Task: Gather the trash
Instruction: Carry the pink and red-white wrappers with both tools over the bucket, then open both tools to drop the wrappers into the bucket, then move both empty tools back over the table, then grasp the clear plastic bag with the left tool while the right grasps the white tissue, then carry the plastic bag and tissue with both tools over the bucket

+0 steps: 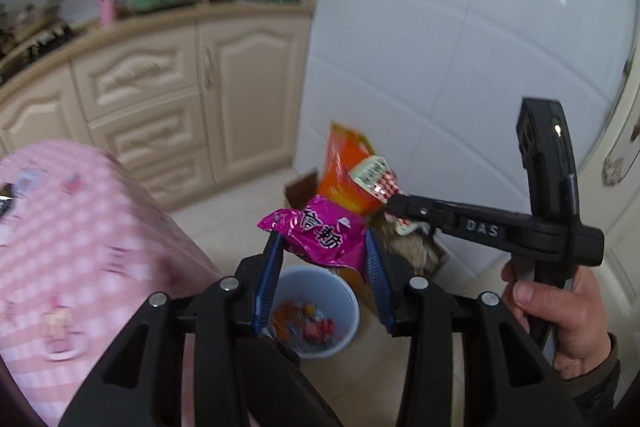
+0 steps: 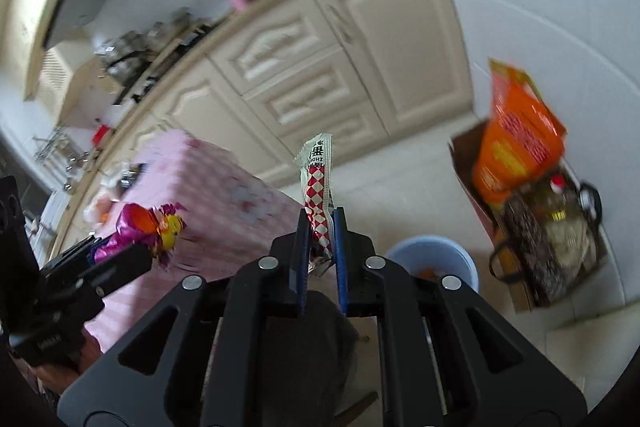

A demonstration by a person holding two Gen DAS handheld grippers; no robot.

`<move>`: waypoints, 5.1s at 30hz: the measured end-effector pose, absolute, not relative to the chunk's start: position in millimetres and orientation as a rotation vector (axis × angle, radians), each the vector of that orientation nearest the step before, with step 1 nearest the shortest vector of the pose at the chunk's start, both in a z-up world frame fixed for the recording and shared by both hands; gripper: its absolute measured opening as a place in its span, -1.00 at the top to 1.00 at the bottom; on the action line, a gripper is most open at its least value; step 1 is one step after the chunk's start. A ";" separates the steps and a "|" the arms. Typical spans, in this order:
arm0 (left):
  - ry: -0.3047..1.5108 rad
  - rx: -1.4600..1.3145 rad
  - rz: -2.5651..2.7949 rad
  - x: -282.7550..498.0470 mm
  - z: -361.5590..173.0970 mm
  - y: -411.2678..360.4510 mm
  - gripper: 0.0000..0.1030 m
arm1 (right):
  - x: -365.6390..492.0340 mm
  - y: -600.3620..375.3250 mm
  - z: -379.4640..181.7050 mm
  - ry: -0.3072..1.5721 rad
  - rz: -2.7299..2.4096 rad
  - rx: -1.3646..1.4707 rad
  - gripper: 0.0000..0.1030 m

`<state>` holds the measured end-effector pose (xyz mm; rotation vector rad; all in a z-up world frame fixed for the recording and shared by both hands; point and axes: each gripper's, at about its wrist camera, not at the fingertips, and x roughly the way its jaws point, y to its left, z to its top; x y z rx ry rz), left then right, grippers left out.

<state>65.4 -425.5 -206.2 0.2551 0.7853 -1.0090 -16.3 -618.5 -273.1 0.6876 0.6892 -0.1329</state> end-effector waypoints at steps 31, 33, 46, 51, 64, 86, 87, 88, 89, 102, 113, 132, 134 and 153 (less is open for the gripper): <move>0.996 0.407 -0.908 103.4 -304.2 -506.2 -0.64 | 7.5 -667.9 -371.5 0.817 -0.257 0.871 -0.81; 0.974 0.406 -0.907 100.0 -297.5 -504.9 -0.65 | 6.2 -667.0 -366.1 0.811 -0.262 0.867 -0.83; 0.837 0.298 -0.937 86.5 -228.5 -470.4 -0.67 | 0.7 -651.2 -300.7 0.728 -0.270 0.792 -0.85; 0.744 0.239 -0.924 83.8 -189.8 -437.7 -0.70 | 4.8 -632.1 -255.1 0.667 -0.243 0.736 -0.87; 0.546 0.101 -0.790 97.7 -113.8 -320.6 -0.78 | 39.6 -537.7 -150.0 0.545 -0.074 0.574 -0.88; 0.456 -0.073 -0.389 161.3 -104.6 -80.2 -0.79 | 149.1 -336.9 -95.7 0.586 0.193 0.308 -0.88; 0.461 -0.069 -0.365 168.3 -107.7 -68.9 -0.79 | 155.3 -329.4 -97.0 0.594 0.202 0.302 -0.88; 0.465 -0.064 -0.350 173.2 -110.0 -61.4 -0.80 | 164.2 -321.0 -100.5 0.606 0.219 0.300 -0.88; 0.476 -0.052 -0.332 180.5 -113.6 -53.9 -0.80 | 171.5 -314.8 -103.8 0.617 0.224 0.293 -0.88; 0.659 0.161 -0.243 283.5 -159.7 -40.3 -0.80 | 274.0 -261.0 -139.5 0.744 0.307 0.301 -0.88; 0.731 0.189 -0.292 340.9 -180.1 -53.6 -0.78 | 348.2 -234.8 -168.2 0.846 0.284 0.327 -0.78; 0.788 0.059 -0.346 344.4 -192.4 -45.5 0.23 | 339.5 -234.5 -174.8 0.798 0.337 0.307 0.56; 0.777 0.059 -0.338 341.3 -190.8 -44.8 0.24 | 336.2 -233.9 -173.2 0.789 0.342 0.305 0.60; 0.606 -0.069 -0.307 276.2 -154.7 -27.8 0.24 | 239.2 -274.1 -128.2 0.646 0.323 0.315 0.65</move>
